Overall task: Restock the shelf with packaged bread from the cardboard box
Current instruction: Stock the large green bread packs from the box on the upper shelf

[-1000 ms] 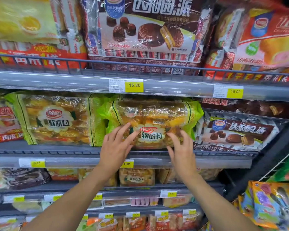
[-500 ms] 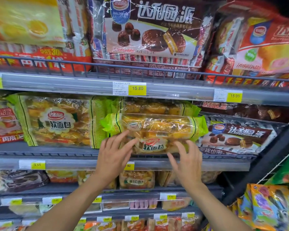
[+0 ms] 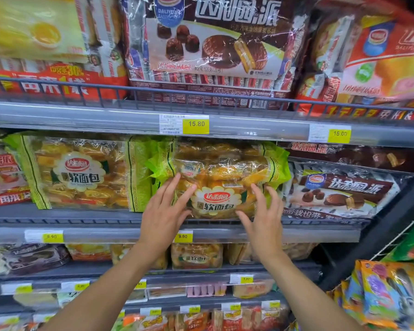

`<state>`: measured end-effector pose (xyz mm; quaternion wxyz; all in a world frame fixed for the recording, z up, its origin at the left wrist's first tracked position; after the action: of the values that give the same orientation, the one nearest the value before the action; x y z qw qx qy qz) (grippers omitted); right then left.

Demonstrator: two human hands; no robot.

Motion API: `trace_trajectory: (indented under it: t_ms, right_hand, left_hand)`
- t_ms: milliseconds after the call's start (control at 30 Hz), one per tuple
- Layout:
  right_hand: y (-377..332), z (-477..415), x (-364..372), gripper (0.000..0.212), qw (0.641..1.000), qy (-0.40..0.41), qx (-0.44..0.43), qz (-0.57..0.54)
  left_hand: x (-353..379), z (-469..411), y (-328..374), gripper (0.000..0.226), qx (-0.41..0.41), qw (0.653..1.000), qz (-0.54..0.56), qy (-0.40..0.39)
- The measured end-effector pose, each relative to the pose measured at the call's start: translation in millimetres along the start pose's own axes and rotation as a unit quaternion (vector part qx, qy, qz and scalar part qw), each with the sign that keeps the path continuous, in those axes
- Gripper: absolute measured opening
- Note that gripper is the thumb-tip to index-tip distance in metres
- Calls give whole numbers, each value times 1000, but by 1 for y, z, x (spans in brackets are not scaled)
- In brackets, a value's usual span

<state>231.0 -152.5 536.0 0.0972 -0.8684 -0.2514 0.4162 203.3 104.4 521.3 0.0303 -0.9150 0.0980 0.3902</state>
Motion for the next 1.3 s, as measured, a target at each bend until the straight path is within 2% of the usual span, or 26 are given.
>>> trace_trajectory:
  t_ms: [367,533,700,800,900,967,1300]
  right_hand:
    - [13,13,22,71,1000,-4,8,19]
    - [14,17,12,66,999,-32,6,-10]
    - [9,13,-14,68,993,22,70,-94]
    - [3,6,-21,73,988,43,90,-114]
    - [-5,-4,-23,89,992,21,80,-97]
    - [-8,-10,-20,94,994,3,71,-85]
    - [-3,-46,-12,87,993,6,101,-65]
  left_hand:
    - [19,8,1,73,14,1000,19,4]
    - [4,15,3,57,35,998,49,0]
    - [-23,16,4,42,-80,983,147,79]
    - [-31,11,9,55,-111,978,156,81]
    - [-26,-2,8,82,-99,992,84,-6]
    - [-20,-9,6,92,-100,992,47,-58]
    - [-16,-44,12,96,-94,993,37,-58]
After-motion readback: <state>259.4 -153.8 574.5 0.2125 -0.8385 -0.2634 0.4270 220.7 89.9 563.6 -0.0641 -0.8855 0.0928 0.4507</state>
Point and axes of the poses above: each hand's wrist, its own z-axis away from the middle knuckle, its own x-axis out of the palm, y = z × x, the point moved 3 cm from there along -z, towards the middle knuckle, and after that the axes turned 2 degrees about z, right-handed, at the moved point
